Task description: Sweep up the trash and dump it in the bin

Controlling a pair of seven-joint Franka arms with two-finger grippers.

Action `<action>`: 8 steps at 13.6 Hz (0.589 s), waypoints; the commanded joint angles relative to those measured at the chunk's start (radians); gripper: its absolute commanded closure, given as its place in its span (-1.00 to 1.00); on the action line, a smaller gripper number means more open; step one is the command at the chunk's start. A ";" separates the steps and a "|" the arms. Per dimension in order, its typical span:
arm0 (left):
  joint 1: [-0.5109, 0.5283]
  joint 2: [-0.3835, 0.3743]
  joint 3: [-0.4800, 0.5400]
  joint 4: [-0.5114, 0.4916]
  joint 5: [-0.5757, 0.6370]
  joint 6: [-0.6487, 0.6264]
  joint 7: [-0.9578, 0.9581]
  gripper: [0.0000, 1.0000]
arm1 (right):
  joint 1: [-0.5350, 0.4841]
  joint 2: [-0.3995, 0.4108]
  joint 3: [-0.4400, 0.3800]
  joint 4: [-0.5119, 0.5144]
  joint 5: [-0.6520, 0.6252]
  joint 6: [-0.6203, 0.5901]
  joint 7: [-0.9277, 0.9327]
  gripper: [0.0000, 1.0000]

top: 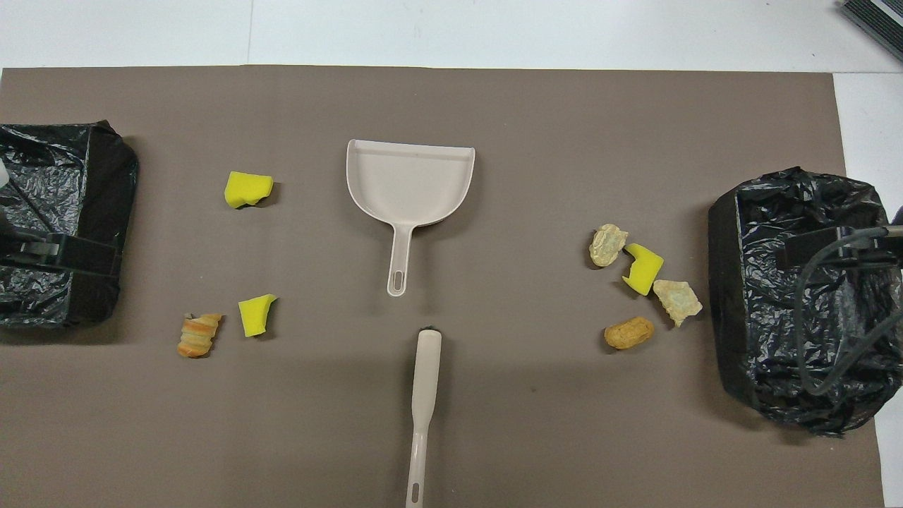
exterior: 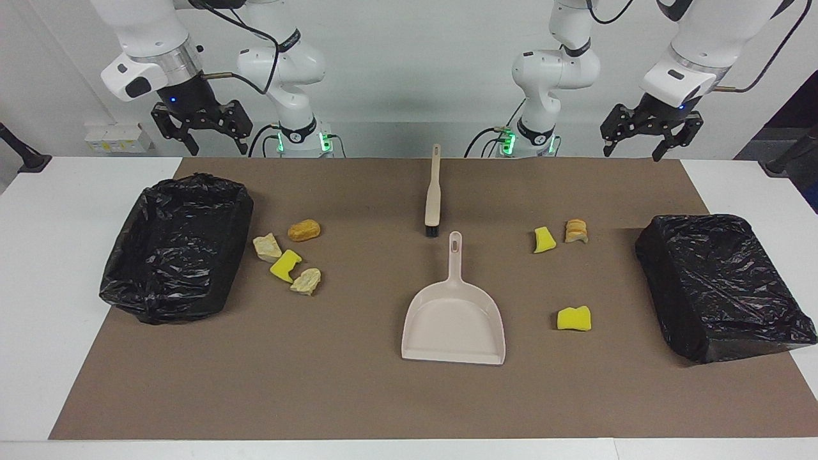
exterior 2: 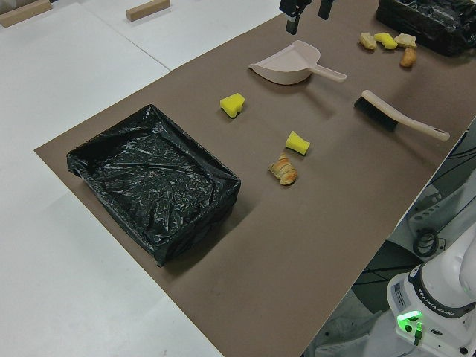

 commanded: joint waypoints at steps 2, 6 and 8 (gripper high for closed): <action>0.001 -0.014 -0.006 -0.003 0.006 -0.012 0.003 -1.00 | -0.009 0.001 0.000 0.007 0.015 -0.011 -0.031 -1.00; -0.001 -0.021 -0.008 -0.017 0.001 -0.008 0.019 -1.00 | -0.008 -0.004 0.002 0.003 0.015 -0.014 -0.031 -1.00; -0.002 -0.027 -0.011 -0.032 -0.011 -0.003 0.019 -1.00 | -0.008 -0.005 0.002 0.001 0.015 -0.016 -0.031 -1.00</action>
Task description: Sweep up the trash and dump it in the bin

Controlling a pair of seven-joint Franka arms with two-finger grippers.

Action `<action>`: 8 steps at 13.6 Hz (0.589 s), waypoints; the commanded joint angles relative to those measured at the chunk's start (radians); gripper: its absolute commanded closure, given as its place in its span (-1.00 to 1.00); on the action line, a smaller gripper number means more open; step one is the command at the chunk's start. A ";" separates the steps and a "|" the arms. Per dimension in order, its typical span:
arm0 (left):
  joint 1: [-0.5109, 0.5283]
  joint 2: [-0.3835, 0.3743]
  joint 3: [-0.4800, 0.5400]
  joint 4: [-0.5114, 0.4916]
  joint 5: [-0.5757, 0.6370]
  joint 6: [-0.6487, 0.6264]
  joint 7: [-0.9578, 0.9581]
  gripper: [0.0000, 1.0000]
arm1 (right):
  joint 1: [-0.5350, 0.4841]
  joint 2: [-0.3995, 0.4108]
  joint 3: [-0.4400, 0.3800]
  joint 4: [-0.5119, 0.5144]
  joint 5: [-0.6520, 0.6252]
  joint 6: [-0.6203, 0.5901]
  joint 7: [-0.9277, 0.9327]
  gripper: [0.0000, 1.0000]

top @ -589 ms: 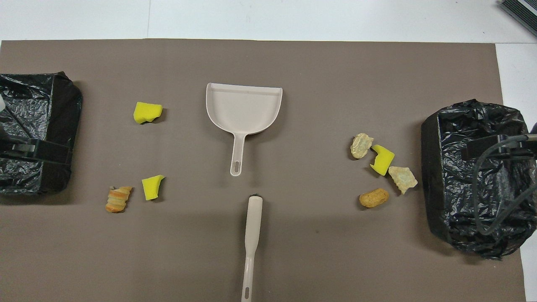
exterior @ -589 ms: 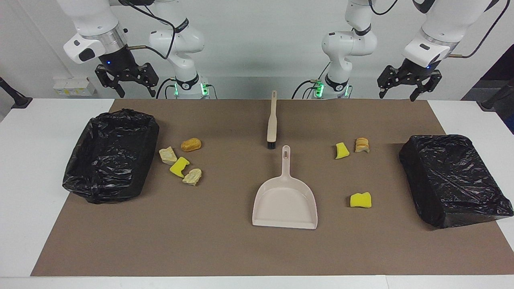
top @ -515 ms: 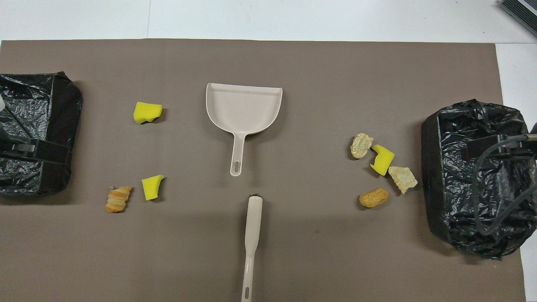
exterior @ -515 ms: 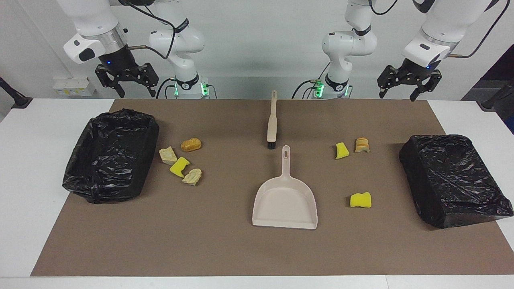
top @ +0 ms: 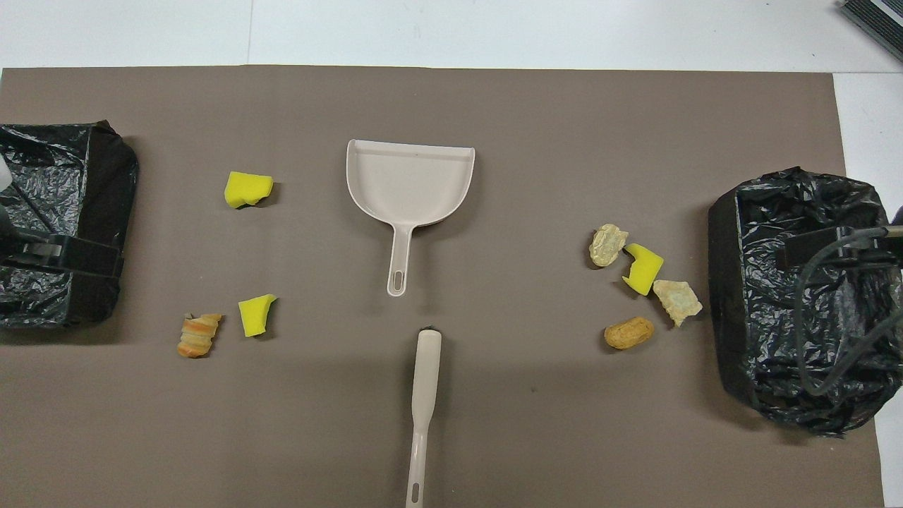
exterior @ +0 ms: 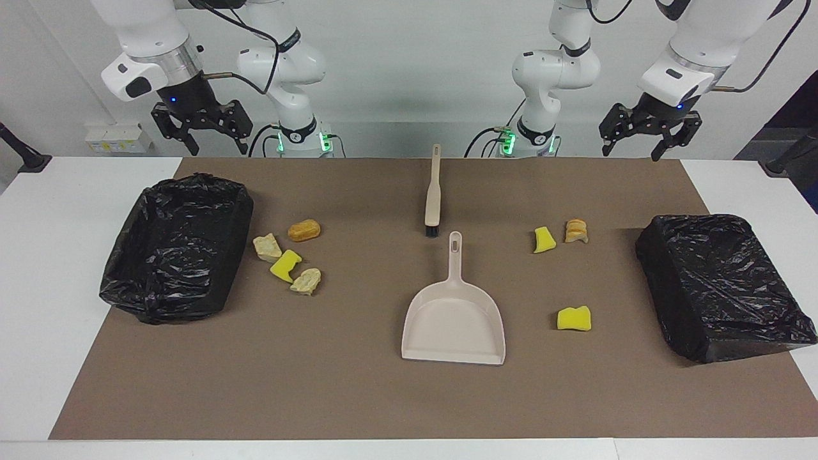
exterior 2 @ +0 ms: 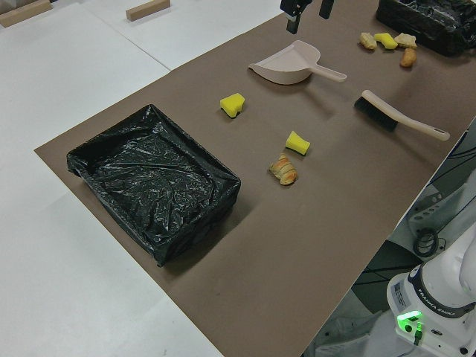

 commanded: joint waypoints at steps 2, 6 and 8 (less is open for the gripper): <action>-0.005 -0.036 -0.004 -0.067 -0.073 0.007 0.010 -1.00 | -0.008 -0.005 0.002 0.001 0.015 -0.014 -0.031 -1.00; -0.052 -0.103 -0.005 -0.227 -0.161 0.099 0.010 -1.00 | -0.009 -0.005 0.000 0.000 0.015 -0.015 -0.031 -1.00; -0.095 -0.148 -0.005 -0.333 -0.186 0.158 0.010 -1.00 | -0.009 -0.007 0.000 0.000 0.015 -0.020 -0.031 -1.00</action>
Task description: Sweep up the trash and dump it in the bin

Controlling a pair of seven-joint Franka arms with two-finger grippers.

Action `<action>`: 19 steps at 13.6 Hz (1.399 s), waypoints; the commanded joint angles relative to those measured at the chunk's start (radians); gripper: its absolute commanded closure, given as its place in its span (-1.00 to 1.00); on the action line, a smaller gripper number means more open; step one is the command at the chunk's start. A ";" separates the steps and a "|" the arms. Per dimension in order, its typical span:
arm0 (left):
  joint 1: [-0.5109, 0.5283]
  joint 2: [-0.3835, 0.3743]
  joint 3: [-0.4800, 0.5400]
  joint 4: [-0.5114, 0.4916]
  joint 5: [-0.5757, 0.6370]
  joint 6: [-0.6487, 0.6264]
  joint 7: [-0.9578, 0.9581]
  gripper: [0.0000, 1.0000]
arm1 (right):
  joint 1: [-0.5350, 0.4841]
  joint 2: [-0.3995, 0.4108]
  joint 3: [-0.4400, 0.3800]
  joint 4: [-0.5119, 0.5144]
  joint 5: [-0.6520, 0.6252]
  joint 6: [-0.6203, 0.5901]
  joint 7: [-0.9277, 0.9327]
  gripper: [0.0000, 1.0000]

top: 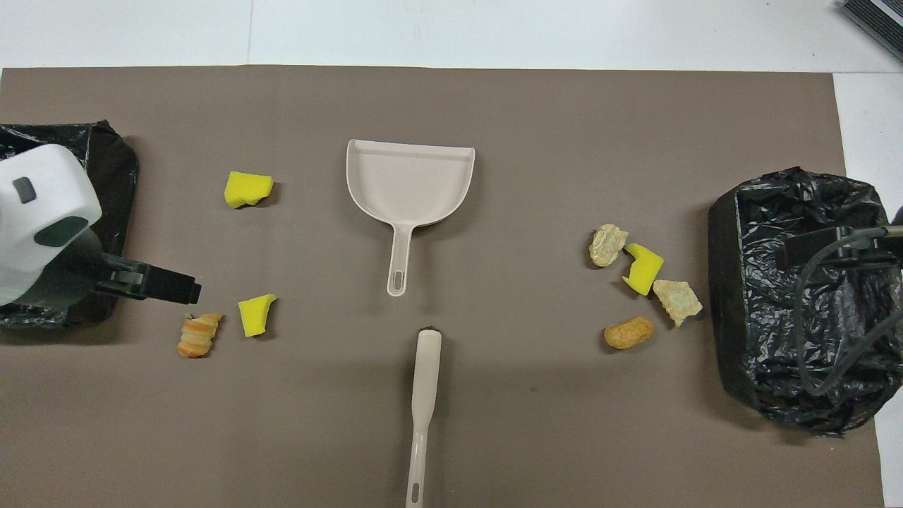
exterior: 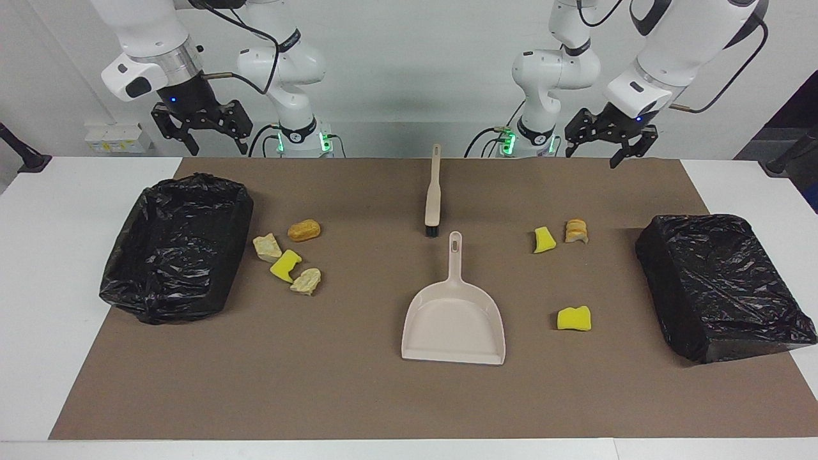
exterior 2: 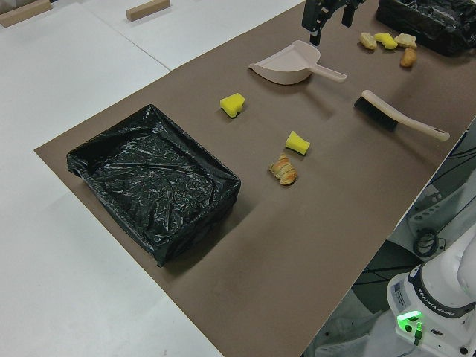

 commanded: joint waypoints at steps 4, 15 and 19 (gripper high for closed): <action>-0.172 -0.149 0.012 -0.345 -0.071 0.273 -0.009 -1.00 | -0.009 -0.007 0.002 0.000 0.015 -0.022 -0.030 -1.00; -0.330 -0.143 -0.220 -0.644 -0.059 0.613 -0.182 -1.00 | 0.032 -0.025 0.008 -0.054 0.021 -0.024 -0.030 -1.00; -0.353 -0.140 -0.344 -0.745 -0.058 0.709 -0.305 -1.00 | 0.096 0.010 0.011 -0.082 0.025 0.056 -0.022 -1.00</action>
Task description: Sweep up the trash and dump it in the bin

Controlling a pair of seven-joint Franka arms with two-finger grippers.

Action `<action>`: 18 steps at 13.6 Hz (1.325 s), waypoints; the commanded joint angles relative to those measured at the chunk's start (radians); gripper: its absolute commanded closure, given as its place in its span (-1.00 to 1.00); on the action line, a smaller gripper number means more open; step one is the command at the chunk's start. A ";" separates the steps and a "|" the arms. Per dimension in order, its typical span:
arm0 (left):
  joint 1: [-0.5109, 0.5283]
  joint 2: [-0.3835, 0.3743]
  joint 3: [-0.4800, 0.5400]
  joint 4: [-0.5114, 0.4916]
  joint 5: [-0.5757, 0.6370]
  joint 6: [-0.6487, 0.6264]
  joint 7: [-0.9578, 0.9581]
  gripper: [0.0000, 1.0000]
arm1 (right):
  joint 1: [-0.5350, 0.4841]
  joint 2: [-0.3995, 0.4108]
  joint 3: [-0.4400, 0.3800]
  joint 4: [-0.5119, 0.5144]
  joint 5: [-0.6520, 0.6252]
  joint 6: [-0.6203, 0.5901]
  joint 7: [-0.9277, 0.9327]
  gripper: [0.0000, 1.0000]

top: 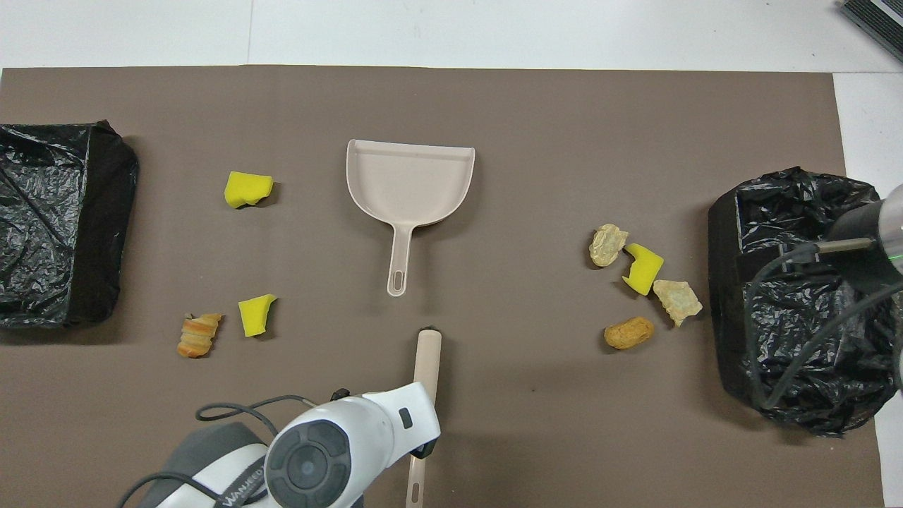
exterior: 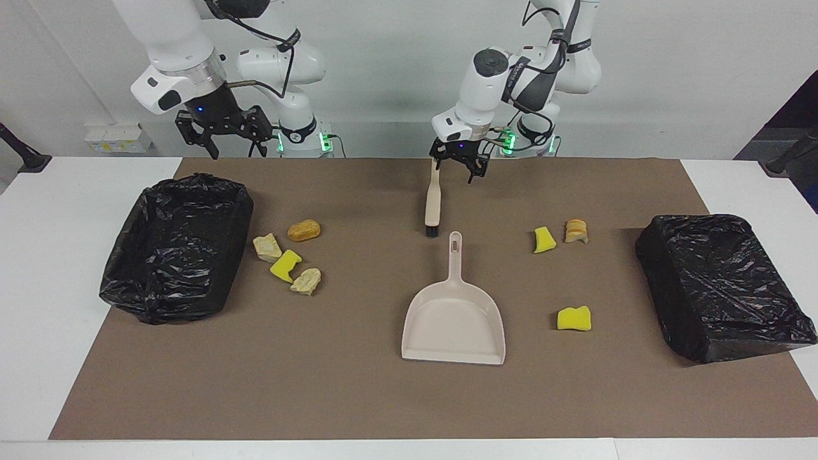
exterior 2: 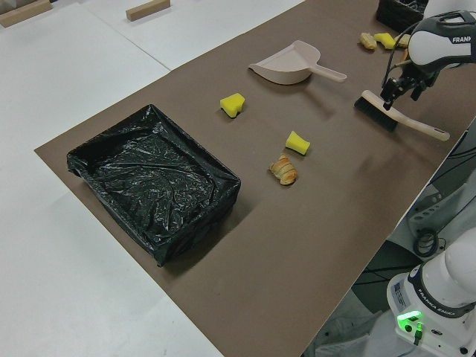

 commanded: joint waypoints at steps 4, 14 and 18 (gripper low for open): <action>-0.126 -0.022 -0.038 -0.115 0.002 0.124 -0.219 -1.00 | 0.086 0.091 0.006 -0.025 0.115 0.154 0.033 -1.00; -0.129 -0.002 -0.041 -0.115 0.002 0.119 -0.228 -0.02 | 0.389 0.407 0.007 -0.014 0.362 0.587 0.536 -1.00; -0.132 0.004 -0.039 -0.114 0.002 0.118 -0.225 0.99 | 0.506 0.555 0.006 0.015 0.366 0.742 0.660 -1.00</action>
